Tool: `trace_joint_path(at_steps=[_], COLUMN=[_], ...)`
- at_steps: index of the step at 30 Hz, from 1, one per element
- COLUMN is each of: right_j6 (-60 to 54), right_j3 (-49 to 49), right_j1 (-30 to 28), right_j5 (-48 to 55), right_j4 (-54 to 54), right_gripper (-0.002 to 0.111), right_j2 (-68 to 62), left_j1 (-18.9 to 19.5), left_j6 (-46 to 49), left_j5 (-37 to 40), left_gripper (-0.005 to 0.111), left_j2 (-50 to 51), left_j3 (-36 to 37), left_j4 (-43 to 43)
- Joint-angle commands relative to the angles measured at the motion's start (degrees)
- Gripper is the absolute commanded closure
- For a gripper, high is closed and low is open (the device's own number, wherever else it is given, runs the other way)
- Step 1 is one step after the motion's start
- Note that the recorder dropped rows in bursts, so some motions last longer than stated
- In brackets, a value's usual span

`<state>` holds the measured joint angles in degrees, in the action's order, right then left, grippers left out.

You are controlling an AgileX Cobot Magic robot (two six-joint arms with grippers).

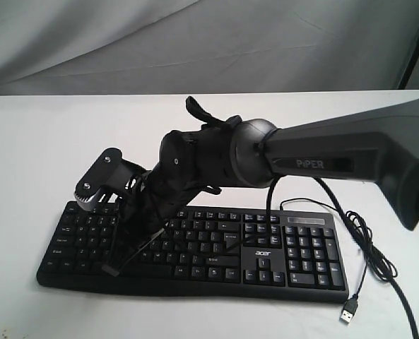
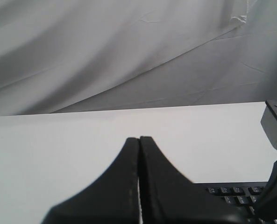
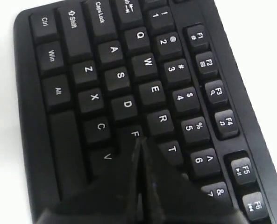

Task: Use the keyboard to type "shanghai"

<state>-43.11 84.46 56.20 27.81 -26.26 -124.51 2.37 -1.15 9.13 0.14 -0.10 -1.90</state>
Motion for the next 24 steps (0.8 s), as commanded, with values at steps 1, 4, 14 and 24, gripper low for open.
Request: trace_joint_path(at_steps=[1,4,14,24], right_j6=[-0.1,-0.1,-0.1,2.4], right_j3=[0.3,0.3,0.3,-2.4], right_j1=[-0.3,-0.3,-0.8,-2.2], right_j5=[-0.2,-0.3,-0.7,0.5], right_j4=[0.6,0.6,1.5,2.7], right_gripper=[0.108,0.108,0.108,0.108], right_j2=[-0.4,-1.3,0.5,1.8], left_j1=[-0.4,-0.4,-0.4,-0.4], left_j6=[-0.2,-0.2,-0.2,-0.2], left_j5=[-0.3,-0.3,-0.3,-0.3], left_gripper=[0.107,0.107,0.107,0.107], left_j2=[-0.1,-0.1,-0.1,-0.1], left_j3=[0.1,0.1,0.1,0.1], left_j4=[0.0,0.0,0.0,0.0])
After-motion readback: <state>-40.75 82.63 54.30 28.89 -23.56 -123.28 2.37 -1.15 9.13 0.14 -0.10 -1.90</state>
